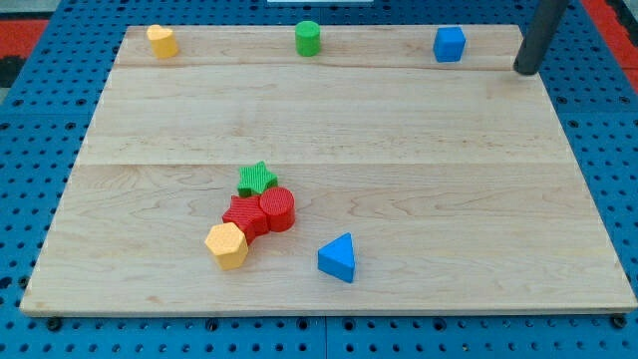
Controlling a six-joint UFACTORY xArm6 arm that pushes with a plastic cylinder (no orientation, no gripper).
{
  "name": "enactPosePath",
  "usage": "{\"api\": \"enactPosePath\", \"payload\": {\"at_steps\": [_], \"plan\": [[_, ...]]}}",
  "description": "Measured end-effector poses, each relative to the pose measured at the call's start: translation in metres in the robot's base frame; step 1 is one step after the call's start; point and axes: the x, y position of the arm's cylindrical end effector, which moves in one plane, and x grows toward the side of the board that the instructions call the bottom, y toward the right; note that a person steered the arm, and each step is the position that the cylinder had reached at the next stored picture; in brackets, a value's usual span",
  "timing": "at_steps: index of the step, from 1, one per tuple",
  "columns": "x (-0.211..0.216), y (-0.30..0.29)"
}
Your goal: Move the blue cube to the bottom right of the green circle
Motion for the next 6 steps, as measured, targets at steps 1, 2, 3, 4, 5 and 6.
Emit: {"api": "enactPosePath", "payload": {"at_steps": [1, 2, 3, 4, 5, 6], "plan": [[-0.024, -0.037], [-0.022, -0.085], [-0.054, -0.075], [-0.043, -0.112], [0.062, -0.169], [0.115, -0.243]]}}
